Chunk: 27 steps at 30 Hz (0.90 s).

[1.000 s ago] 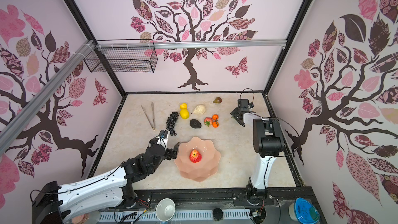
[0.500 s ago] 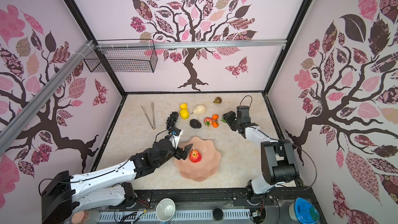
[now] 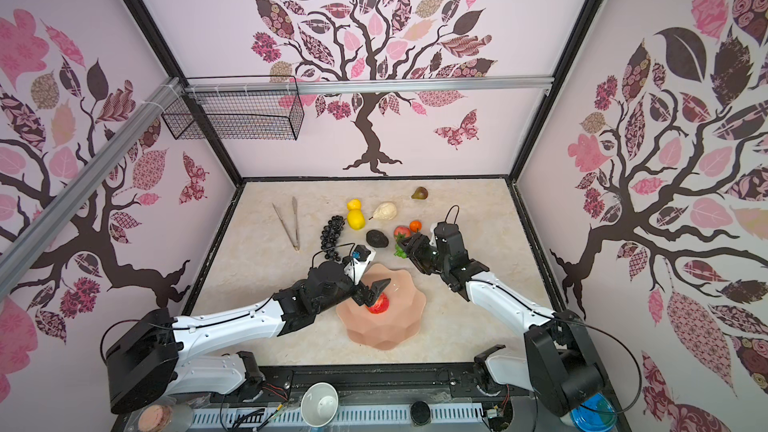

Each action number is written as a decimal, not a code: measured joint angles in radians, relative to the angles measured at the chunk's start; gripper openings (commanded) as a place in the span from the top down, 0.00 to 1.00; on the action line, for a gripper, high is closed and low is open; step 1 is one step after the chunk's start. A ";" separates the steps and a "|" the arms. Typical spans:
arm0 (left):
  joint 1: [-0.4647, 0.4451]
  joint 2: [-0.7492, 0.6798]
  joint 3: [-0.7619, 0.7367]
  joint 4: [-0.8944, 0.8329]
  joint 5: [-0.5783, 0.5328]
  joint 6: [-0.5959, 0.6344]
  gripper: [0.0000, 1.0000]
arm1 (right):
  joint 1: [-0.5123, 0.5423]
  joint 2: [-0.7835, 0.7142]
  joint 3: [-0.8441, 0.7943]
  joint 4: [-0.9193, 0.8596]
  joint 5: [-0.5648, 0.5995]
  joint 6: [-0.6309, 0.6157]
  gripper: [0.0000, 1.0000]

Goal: Place and organize the fake fruits in the fruit bowl
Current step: 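Carry the mangosteen toward the bowl with the right gripper while the left gripper rises, then grasp the mangosteen's green top with the left gripper from the right gripper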

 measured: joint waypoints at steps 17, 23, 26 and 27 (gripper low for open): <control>0.019 -0.001 -0.010 0.129 0.082 -0.010 0.59 | 0.110 -0.071 -0.031 0.019 0.005 0.047 0.42; 0.032 0.007 -0.014 0.140 0.092 -0.025 0.61 | 0.119 -0.071 -0.031 0.028 0.005 0.051 0.41; 0.041 0.018 -0.015 0.142 0.100 -0.031 0.63 | 0.127 -0.071 -0.031 0.035 0.005 0.051 0.42; 0.043 0.021 -0.015 0.143 0.103 -0.032 0.64 | 0.130 -0.071 -0.031 0.036 0.004 0.051 0.42</control>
